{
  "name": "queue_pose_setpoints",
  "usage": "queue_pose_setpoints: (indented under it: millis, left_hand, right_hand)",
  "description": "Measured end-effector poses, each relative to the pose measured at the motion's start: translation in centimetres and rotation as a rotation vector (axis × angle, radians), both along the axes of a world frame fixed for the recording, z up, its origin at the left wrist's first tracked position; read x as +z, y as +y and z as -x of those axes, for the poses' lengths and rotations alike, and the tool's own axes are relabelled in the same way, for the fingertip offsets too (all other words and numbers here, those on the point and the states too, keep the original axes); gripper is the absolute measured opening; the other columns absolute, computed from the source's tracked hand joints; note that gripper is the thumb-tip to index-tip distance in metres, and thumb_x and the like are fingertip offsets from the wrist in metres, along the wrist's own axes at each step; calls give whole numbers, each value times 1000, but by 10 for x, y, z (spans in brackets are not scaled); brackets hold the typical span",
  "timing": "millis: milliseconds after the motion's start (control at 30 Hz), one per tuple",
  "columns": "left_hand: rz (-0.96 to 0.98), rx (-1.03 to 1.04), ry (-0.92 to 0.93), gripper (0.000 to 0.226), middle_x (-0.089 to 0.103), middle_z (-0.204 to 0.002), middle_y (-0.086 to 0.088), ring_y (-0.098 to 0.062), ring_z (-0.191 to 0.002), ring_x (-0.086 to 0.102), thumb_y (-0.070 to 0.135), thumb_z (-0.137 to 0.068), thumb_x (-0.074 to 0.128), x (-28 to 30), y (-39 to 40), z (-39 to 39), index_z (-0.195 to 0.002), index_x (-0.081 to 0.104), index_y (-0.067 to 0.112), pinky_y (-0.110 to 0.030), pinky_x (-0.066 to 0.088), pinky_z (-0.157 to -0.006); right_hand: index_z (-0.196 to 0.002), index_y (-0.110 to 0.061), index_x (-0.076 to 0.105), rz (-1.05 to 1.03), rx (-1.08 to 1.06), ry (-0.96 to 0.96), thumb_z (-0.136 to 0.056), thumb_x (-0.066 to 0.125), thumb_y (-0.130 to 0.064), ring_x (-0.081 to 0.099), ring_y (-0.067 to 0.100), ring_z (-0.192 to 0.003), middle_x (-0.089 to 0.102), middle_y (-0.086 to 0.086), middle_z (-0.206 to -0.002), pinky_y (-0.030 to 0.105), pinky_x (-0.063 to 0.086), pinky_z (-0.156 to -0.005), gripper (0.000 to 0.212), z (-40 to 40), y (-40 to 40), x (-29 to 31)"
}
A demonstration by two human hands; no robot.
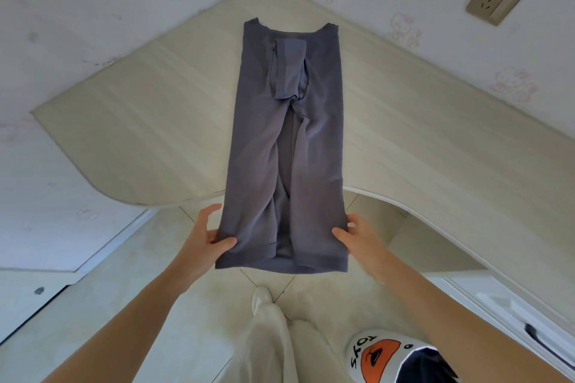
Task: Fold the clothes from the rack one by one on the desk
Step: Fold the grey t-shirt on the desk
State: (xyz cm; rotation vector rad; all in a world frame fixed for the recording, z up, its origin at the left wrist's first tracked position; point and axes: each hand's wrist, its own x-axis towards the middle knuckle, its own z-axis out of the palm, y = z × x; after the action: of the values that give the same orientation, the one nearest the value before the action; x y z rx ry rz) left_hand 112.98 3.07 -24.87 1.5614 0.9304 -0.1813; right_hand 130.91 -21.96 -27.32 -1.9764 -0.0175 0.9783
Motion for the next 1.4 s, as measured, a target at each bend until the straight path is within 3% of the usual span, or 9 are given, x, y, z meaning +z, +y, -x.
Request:
queue_pose_setpoints:
  millis: [133, 267, 400, 567, 733, 867, 1100, 1267, 1400]
  left_hand:
    - [-128, -32, -67, 23, 72, -92, -7, -20, -88, 67, 8, -91, 63, 38, 4, -7, -105, 61, 25, -30, 50, -74]
    - [-230, -33, -109, 9, 70, -81, -1, -7, -74, 61, 9, -87, 67, 69, 22, -34, -86, 72, 16, -15, 43, -64]
    - [-190, -82, -108, 11, 71, -80, -2, -8, -73, 60, 9, -87, 66, 91, 55, -75, -82, 75, 11, -19, 44, -67]
    - [-13, -60, -105, 12, 69, -78, -8, -15, -73, 62, 8, -86, 66, 107, 120, -162, -78, 75, 8, -25, 47, -67]
    - [250, 223, -191, 21, 67, -90, -6, -19, -78, 62, 32, -98, 52, 88, 169, -252, -100, 64, 14, -31, 52, -75]
    - [51, 226, 20, 37, 58, -106, -3, -22, -88, 59, 42, -97, 50, 30, 168, -255, -126, 45, 19, -33, 48, -74]
    - [-134, 22, 212, 43, 69, -72, -10, -28, -69, 65, 42, -59, 67, -25, 149, -198, -77, 70, 4, -45, 56, -73]
    - [-128, -61, 125, 14, 57, -69, -7, -20, -65, 51, 9, -84, 68, -19, 131, -192, -87, 65, -5, -28, 38, -59]
    - [-247, -127, 87, 13, 57, -72, -6, -20, -66, 51, 17, -90, 64, -23, 127, -189, -86, 57, 6, -29, 36, -57]
  right_hand:
    - [-116, -27, 47, -110, -36, -144, -93, 58, -8, 67, 31, -82, 68, 18, -88, 32, 55, -69, 33, -3, 1, 44]
    - [-87, -16, 71, -59, 37, -229, -90, 61, -7, 59, 7, -65, 67, -10, -69, 9, 41, -52, 14, -30, 15, 79]
    - [-92, -11, 74, -105, -34, -28, -91, 62, -14, 67, 21, -77, 71, 7, -89, 25, 53, -58, 12, -67, 37, 112]
    - [-87, -5, 70, -185, -164, 131, -88, 60, -10, 64, 19, -56, 67, 9, -75, 23, 49, -48, 12, -145, 86, 133]
    - [-99, -9, 58, -236, -455, 213, -97, 46, -15, 70, 24, -65, 71, 12, -80, 30, 56, -59, 13, -229, 133, 109]
    - [-111, -8, 51, 32, -457, 133, -97, 44, -11, 62, 26, -70, 65, 11, -84, 33, 53, -63, 17, -233, 142, 60]
    - [-94, -12, 61, 280, -179, -45, -93, 57, -27, 60, 35, -102, 64, 15, -106, 45, 50, -90, 16, -194, 137, 9]
    - [-99, -4, 61, 244, -115, -125, -96, 54, -23, 57, 31, -94, 64, 15, -103, 38, 45, -83, 20, -191, 134, 14]
    - [-101, -4, 57, 172, -211, -93, -97, 49, -17, 55, 30, -91, 62, 17, -105, 38, 44, -80, 16, -183, 113, 14]
